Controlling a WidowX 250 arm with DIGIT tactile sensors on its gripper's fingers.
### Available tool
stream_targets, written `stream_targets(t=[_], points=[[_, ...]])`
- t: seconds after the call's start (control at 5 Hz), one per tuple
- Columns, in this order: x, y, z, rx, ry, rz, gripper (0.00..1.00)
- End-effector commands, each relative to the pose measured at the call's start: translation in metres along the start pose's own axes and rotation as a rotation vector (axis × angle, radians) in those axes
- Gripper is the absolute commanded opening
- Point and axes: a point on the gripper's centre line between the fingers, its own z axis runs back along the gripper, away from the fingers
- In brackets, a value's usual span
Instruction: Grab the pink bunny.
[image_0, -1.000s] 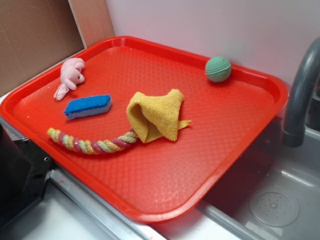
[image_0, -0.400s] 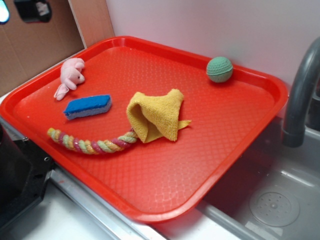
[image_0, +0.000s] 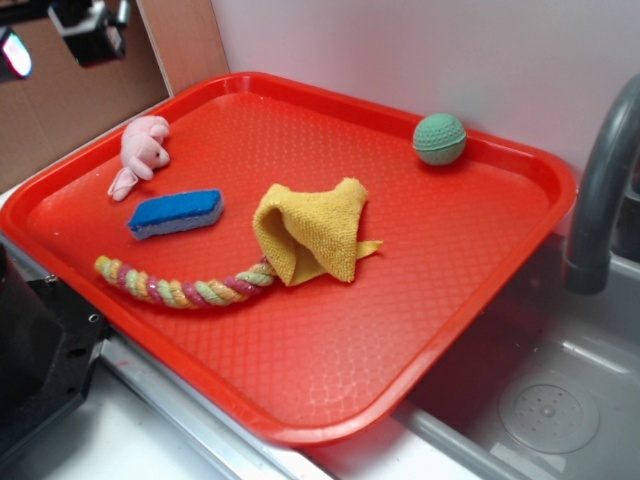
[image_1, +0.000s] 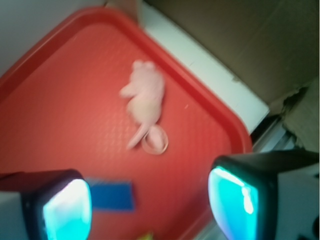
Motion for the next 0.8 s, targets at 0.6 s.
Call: stream_targets(t=[0.6], points=[[0.058, -0.016, -0.116, 0.070, 0.103, -0.175, 1.00]])
